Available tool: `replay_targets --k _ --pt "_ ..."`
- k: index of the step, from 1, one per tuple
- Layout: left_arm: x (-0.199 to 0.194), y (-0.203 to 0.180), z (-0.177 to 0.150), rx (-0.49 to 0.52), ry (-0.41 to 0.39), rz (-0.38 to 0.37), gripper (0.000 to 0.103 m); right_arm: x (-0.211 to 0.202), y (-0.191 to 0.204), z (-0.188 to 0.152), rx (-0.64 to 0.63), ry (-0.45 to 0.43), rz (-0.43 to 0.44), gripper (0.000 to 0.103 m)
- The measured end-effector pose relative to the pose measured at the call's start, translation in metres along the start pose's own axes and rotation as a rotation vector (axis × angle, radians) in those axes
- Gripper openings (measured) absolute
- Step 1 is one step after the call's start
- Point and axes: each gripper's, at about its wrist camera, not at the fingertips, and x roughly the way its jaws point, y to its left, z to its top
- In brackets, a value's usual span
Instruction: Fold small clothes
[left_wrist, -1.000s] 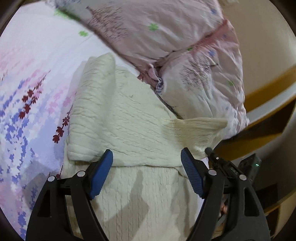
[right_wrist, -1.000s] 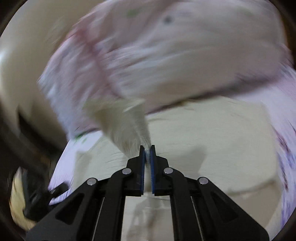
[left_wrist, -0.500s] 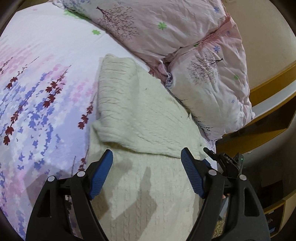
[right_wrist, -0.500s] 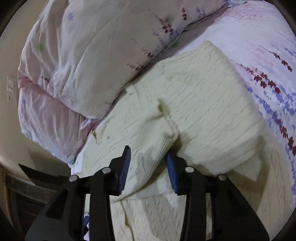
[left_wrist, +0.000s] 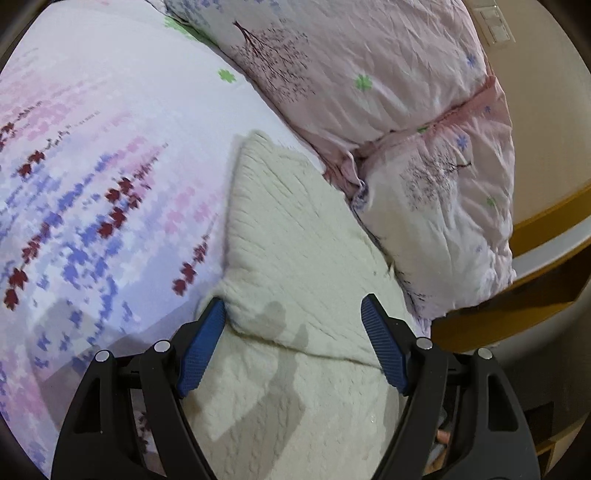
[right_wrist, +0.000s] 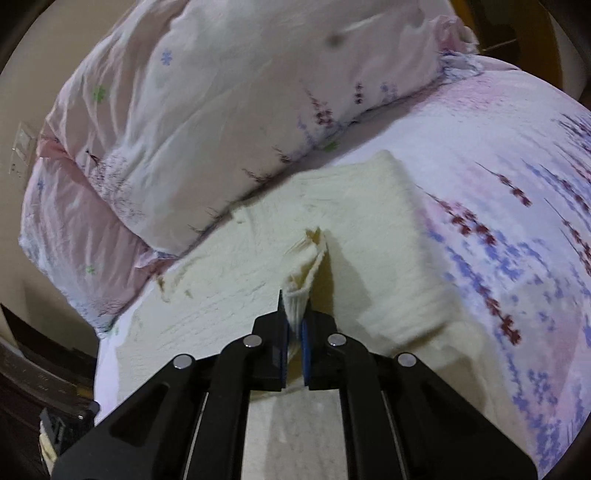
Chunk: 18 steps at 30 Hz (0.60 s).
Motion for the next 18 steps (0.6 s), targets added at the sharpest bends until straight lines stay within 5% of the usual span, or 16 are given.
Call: replay_targets --k 8,14,18 --pt "-0.001 0.003 0.003 -0.007 -0.009 0.001 0.076 0.004 -0.012 -0.014 0.026 0.038 -0.019 0.006" --pt "-0.014 0.009 0.009 0.01 -0.1 0.044 0.076 0.008 -0.014 -0.015 -0.004 0.028 -0.037 0.006" --pt "-0.02 0.021 0.009 -0.015 -0.072 0.038 0.076 0.005 -0.012 -0.014 -0.032 0.037 -0.052 0.008"
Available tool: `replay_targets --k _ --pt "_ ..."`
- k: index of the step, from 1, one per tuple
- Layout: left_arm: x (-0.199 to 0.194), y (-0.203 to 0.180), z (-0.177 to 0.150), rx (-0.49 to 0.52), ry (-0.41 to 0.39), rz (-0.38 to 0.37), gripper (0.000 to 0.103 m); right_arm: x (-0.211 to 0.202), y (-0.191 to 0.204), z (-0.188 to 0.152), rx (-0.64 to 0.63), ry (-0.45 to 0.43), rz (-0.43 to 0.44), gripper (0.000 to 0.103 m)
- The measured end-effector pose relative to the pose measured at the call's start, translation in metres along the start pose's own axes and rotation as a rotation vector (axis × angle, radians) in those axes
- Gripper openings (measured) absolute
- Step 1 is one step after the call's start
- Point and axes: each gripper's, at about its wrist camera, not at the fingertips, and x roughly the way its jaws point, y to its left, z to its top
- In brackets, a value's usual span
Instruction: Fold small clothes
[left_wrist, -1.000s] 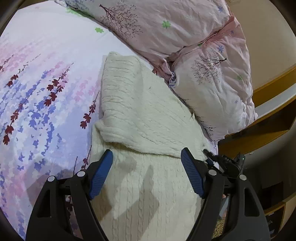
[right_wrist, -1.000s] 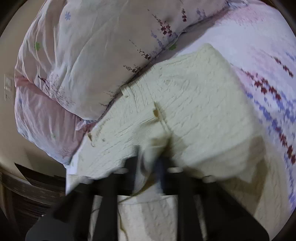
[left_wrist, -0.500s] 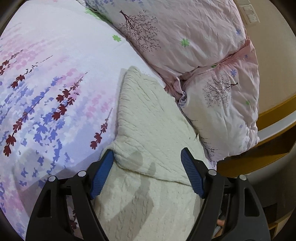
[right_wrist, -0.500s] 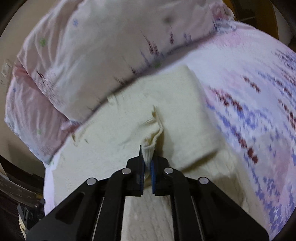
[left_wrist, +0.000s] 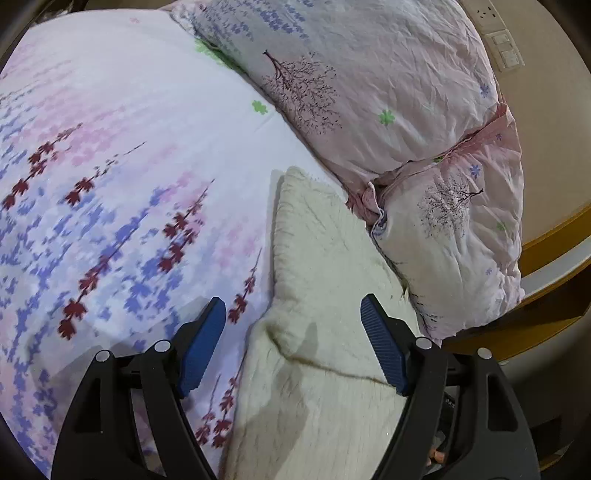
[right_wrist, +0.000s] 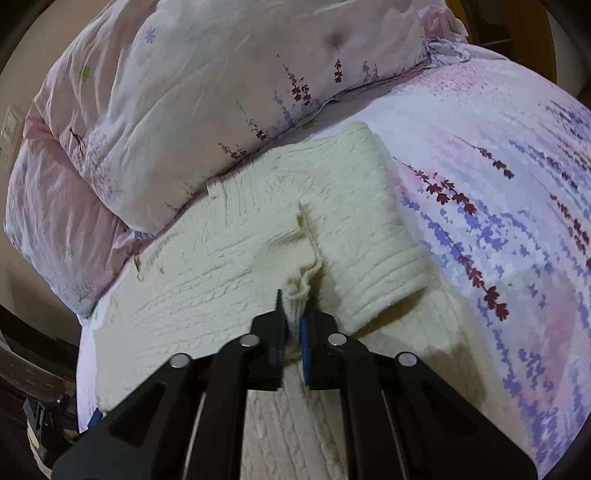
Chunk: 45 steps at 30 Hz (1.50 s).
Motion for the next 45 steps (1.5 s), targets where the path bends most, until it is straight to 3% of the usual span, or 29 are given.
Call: replay_targets --k 4,7,10,16,20,21,23,25,32,35,38,45 --pt "-0.009 -0.004 -0.004 0.047 0.011 -0.018 0.076 -0.019 -0.004 0.005 -0.002 -0.082 -0.052 0.03" --pt "-0.006 -0.021 -0.008 0.109 0.023 -0.039 0.076 -0.029 0.001 0.009 -0.048 -0.123 -0.034 0.03" --pt "0.002 -0.039 -0.015 0.182 0.037 -0.059 0.076 -0.022 0.014 0.009 -0.117 -0.077 0.03 0.029" --pt "0.03 -0.052 -0.024 0.251 0.099 0.007 0.076 0.009 0.02 0.002 -0.164 0.05 -0.018 0.028" --pt "0.024 -0.049 -0.027 0.251 0.1 0.001 0.076 0.001 0.016 0.0 -0.164 0.064 0.003 0.028" --pt "0.02 -0.048 -0.028 0.254 0.1 0.003 0.077 -0.004 0.014 0.0 -0.157 0.071 0.015 0.03" --pt "0.009 -0.047 -0.03 0.27 0.1 0.01 0.078 -0.018 0.004 -0.001 -0.136 0.084 0.069 0.045" --pt "-0.005 -0.045 -0.034 0.3 0.101 0.025 0.079 -0.037 -0.007 -0.004 -0.143 0.08 0.084 0.051" --pt "-0.05 -0.026 -0.066 0.398 0.155 0.083 0.078 -0.096 -0.071 -0.015 -0.138 0.102 0.088 0.051" --pt "-0.066 -0.015 -0.081 0.378 0.17 0.056 0.078 -0.112 -0.102 -0.028 -0.109 0.124 0.079 0.05" --pt "-0.074 -0.006 -0.099 0.359 0.195 0.02 0.072 -0.112 -0.124 -0.047 -0.07 0.202 0.121 0.038" --pt "-0.089 -0.006 -0.134 0.369 0.217 -0.067 0.067 -0.12 -0.122 -0.079 -0.098 0.294 0.237 0.03"
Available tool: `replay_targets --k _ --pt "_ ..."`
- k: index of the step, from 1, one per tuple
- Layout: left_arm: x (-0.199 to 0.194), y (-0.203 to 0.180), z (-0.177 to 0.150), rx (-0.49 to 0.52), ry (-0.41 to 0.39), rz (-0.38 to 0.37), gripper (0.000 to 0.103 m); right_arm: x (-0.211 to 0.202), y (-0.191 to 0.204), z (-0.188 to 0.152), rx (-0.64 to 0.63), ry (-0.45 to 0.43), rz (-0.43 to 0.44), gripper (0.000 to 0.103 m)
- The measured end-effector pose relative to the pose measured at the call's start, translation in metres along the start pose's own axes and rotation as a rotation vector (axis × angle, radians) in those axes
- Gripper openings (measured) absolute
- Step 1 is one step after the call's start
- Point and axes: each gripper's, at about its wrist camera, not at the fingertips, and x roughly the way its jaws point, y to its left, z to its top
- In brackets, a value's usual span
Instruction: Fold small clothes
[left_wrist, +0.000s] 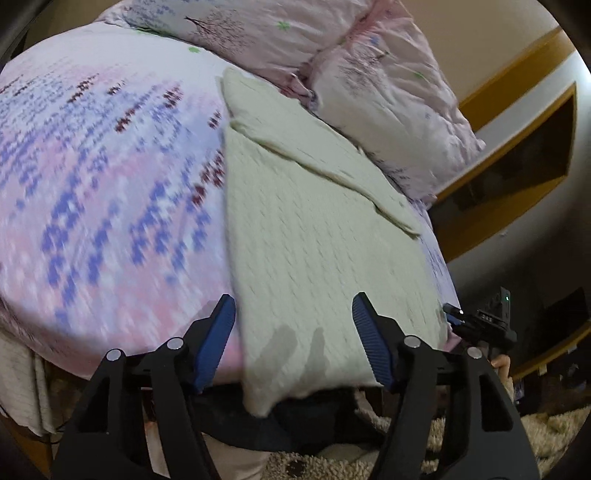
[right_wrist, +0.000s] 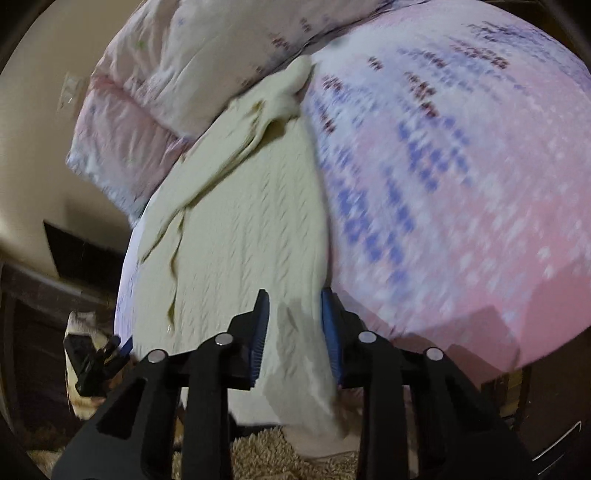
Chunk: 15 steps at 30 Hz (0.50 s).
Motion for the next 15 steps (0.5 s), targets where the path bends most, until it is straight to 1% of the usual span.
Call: replay_targets --k 3,5,8,11,13,15 --pt "-0.004 -0.007 -0.013 0.004 0.006 -0.014 0.067 -0.002 0.005 -0.01 -0.011 0.033 0.024 0.029" --pt "-0.006 -0.01 -0.02 0.001 0.013 -0.018 0.067 -0.005 0.005 -0.019 -0.005 0.055 0.045 0.027" --pt "0.0 -0.01 -0.033 -0.022 0.056 -0.028 0.067 -0.008 0.006 -0.03 -0.006 0.087 0.062 0.024" --pt "0.011 -0.005 -0.041 -0.052 0.084 -0.034 0.066 -0.01 0.009 -0.038 -0.015 0.101 0.062 0.024" --pt "0.018 -0.001 -0.044 -0.073 0.1 -0.047 0.065 -0.011 0.009 -0.042 -0.017 0.107 0.061 0.023" --pt "0.023 0.001 -0.046 -0.083 0.116 -0.054 0.061 -0.01 0.011 -0.046 -0.02 0.13 0.056 0.022"
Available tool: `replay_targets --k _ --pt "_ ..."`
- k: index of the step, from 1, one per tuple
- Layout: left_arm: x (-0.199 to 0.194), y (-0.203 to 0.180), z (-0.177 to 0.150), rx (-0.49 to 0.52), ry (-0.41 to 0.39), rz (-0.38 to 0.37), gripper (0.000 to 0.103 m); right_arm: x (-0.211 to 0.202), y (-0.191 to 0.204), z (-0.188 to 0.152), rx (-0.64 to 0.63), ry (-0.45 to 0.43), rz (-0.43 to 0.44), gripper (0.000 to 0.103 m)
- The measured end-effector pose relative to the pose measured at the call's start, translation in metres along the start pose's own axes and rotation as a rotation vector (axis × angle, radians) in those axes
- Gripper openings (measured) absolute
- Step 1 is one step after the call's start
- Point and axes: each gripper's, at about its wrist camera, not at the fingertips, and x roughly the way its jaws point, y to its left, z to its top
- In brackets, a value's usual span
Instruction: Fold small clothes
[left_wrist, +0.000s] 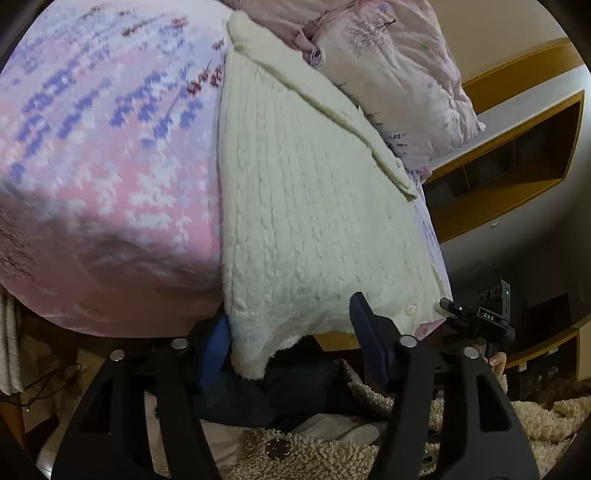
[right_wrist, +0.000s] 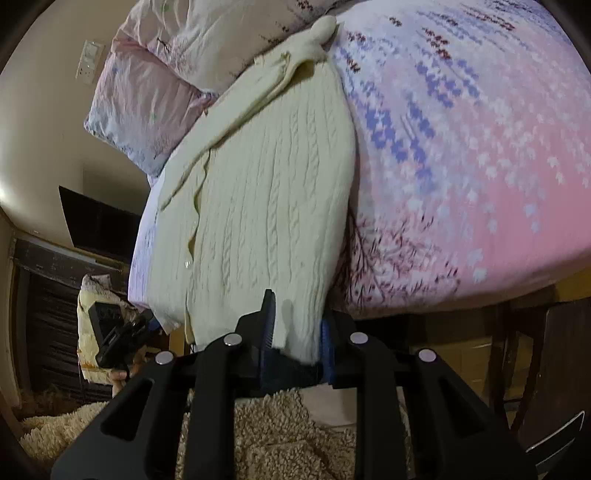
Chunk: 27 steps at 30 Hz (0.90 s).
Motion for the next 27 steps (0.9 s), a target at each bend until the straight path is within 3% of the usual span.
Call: replay_targets --k 2,3,7,10,18,27 --pt "0.004 0.001 0.0 -0.009 0.014 -0.009 0.056 0.003 0.0 -0.003 0.002 0.013 -0.003 0.008" --pt "0.004 0.002 0.0 -0.012 0.018 -0.012 0.051 0.003 -0.001 -0.003 0.004 0.012 0.0 0.006" --pt "0.005 0.0 -0.002 0.0 0.038 0.0 0.024 0.001 0.008 -0.001 -0.028 -0.013 -0.006 0.004" --pt "0.003 -0.006 0.001 0.022 0.041 0.007 0.01 -0.005 0.021 0.003 -0.072 -0.047 -0.014 0.004" --pt "-0.014 -0.037 0.021 0.134 0.001 0.023 0.006 -0.028 0.055 0.029 -0.197 -0.231 -0.045 0.003" --pt "-0.031 -0.07 0.083 0.238 -0.149 0.08 0.005 -0.049 0.087 0.078 -0.279 -0.484 -0.048 0.003"
